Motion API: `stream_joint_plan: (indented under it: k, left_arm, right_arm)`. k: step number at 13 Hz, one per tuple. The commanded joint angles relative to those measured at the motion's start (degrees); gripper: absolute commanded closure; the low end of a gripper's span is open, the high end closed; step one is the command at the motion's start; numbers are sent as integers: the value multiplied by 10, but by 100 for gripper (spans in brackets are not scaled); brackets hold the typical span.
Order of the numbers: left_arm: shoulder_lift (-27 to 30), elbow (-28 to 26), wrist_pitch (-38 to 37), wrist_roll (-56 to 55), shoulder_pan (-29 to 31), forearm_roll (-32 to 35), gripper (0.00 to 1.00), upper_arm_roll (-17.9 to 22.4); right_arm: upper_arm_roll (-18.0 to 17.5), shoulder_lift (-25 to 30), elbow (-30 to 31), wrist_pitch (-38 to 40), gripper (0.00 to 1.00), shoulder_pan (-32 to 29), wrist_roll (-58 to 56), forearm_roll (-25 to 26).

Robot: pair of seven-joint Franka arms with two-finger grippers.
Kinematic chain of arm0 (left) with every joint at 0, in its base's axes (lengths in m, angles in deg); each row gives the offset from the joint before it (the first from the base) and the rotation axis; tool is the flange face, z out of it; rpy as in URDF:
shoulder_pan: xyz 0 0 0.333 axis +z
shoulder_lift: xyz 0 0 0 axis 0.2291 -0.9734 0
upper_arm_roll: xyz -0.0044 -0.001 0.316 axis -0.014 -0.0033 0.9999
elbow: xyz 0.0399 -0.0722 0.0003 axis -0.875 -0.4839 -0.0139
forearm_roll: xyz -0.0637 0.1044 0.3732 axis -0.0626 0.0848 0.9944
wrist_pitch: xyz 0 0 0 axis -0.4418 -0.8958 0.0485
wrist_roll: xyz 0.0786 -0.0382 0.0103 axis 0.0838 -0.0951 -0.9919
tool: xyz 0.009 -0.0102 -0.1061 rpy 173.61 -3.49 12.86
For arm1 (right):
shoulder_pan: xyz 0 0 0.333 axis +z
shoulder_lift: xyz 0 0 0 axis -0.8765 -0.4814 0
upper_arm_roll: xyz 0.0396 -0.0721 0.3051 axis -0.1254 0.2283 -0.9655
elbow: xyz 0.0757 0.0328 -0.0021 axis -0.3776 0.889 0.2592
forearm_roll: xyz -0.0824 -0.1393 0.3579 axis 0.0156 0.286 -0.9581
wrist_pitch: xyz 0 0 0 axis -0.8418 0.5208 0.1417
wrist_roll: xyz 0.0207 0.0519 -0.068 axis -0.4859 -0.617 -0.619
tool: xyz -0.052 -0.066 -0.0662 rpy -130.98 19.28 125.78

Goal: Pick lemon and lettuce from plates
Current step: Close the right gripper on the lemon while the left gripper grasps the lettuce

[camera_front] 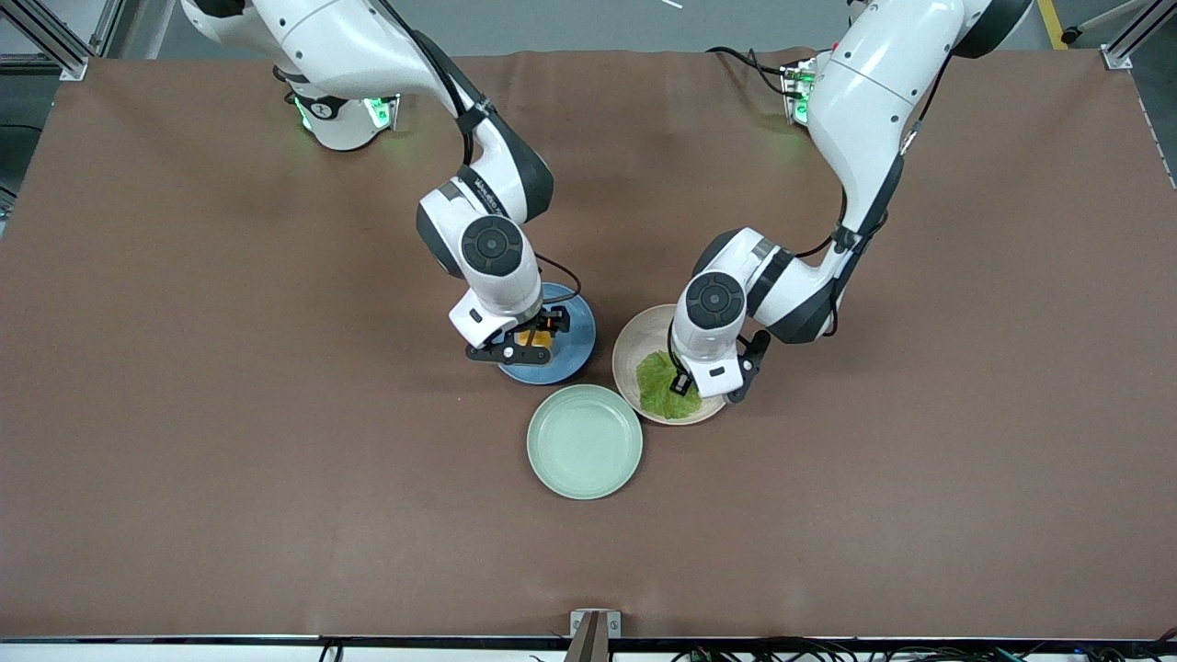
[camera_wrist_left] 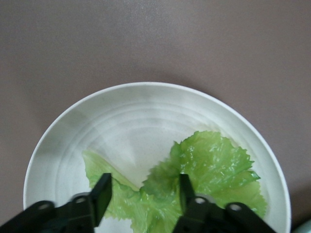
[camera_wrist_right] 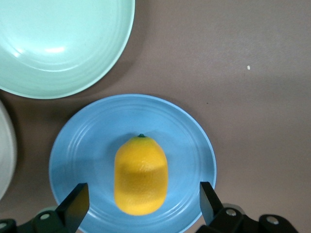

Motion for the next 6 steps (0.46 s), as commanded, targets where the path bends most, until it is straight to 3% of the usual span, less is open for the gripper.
stream_joint_plan:
  k: [1, 2, 4, 6]
  left_arm:
    - [-12, 11, 7, -13, -2, 14, 70, 2]
    - [-11, 11, 7, -5, -2, 15, 85, 3]
    - [-5, 11, 7, -1, -1, 16, 99, 4]
    - [11, 12, 3, 21, 4, 16, 100, 5]
  right_arm:
    - [0, -1, 15, -9, 0, 2, -13, -15]
    - [0, -1, 18, -15, 0, 3, -13, -29]
    - [0, -1, 38, -32, 0, 4, -14, -33]
    - [0, -2, 53, -62, 0, 4, -13, -33]
